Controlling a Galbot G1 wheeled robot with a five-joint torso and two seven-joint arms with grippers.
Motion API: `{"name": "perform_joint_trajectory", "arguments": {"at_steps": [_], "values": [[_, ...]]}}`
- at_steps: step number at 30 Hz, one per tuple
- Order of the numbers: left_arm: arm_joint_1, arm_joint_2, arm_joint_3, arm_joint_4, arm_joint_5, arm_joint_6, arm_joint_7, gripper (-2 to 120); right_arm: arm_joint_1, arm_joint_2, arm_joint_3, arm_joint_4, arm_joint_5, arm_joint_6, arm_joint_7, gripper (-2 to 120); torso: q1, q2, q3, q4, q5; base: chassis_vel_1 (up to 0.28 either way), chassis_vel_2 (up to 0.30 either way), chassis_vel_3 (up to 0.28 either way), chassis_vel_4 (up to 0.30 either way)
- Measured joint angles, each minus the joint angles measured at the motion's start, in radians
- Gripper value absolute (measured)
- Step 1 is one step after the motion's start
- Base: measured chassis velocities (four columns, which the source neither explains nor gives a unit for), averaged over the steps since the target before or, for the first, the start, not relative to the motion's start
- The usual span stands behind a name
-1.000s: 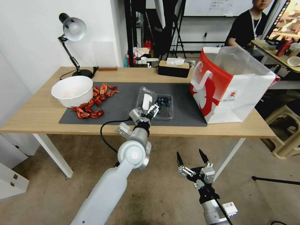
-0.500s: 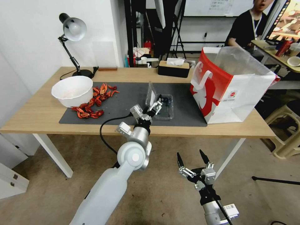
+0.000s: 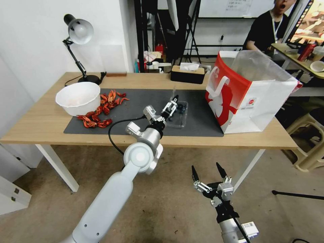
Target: Close the takeout container lid, then place the container into the takeout bag.
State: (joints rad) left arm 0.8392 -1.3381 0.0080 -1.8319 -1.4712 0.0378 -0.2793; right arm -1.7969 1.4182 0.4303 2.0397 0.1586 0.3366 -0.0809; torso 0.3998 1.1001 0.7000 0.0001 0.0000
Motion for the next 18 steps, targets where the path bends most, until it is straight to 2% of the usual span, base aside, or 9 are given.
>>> {"name": "perform_joint_trajectory", "arguments": {"at_steps": [1, 6, 9, 10, 13, 15, 17, 18], "values": [[-0.016, 0.0, 0.001, 0.01, -0.017, 0.03, -0.001, 100, -0.003, 0.001, 0.0, 0.0, -0.003, 0.002, 0.0, 100, 0.0, 0.0, 0.0, -0.0001, 0.0, 0.0, 0.0, 0.0, 0.0], [-0.058, -0.011, 0.005, 0.028, -0.061, 0.087, -0.031, 100, -0.011, 0.002, 0.003, -0.001, -0.006, 0.008, 0.0, 100, 0.0, 0.0, 0.0, -0.0001, 0.0, 0.0, 0.0, 0.0, 0.0], [-0.109, -0.021, 0.017, 0.051, -0.101, 0.141, -0.091, 100, -0.014, 0.007, 0.003, -0.004, -0.011, 0.014, 0.0, 100, 0.0, 0.0, 0.0, -0.0001, 0.0, 0.0, 0.0, 0.0, 0.0], [-0.109, -0.021, 0.017, 0.051, -0.101, 0.141, -0.091, 100, -0.014, 0.007, 0.003, -0.004, -0.011, 0.014, 0.0, 100, 0.0, 0.0, 0.0, -0.0001, 0.0, 0.0, 0.0, 0.0, 0.0], [-0.149, -0.038, 0.024, 0.093, -0.139, 0.166, -0.159, 100, -0.015, 0.014, 0.001, -0.007, -0.014, 0.017, 0.0, 100, 0.0, 0.0, 0.0, -0.0003, 0.0, 0.0, 0.0, 0.0, 0.0], [-0.153, -0.041, 0.025, 0.102, -0.143, 0.171, -0.172, 100, -0.014, 0.015, 0.0, -0.007, -0.014, 0.017, -0.001, 100, 0.0, 0.0, 0.0, -0.0003, 0.0, 0.0, 0.0, 0.0, 0.0], [-0.156, -0.044, 0.029, 0.114, -0.145, 0.176, -0.198, 90, -0.012, 0.016, -0.002, -0.007, -0.014, 0.017, -0.001, 100, 0.0, 0.0, 0.0, -0.0001, 0.0, 0.0, 0.0, 0.0, 0.0], [-0.156, -0.044, 0.029, 0.114, -0.145, 0.176, -0.198, 90, -0.012, 0.016, -0.002, -0.007, -0.014, 0.017, -0.001, 100, 0.0, 0.0, 0.0, -0.0001, 0.0, 0.0, 0.0, 0.0, 0.0]]}}
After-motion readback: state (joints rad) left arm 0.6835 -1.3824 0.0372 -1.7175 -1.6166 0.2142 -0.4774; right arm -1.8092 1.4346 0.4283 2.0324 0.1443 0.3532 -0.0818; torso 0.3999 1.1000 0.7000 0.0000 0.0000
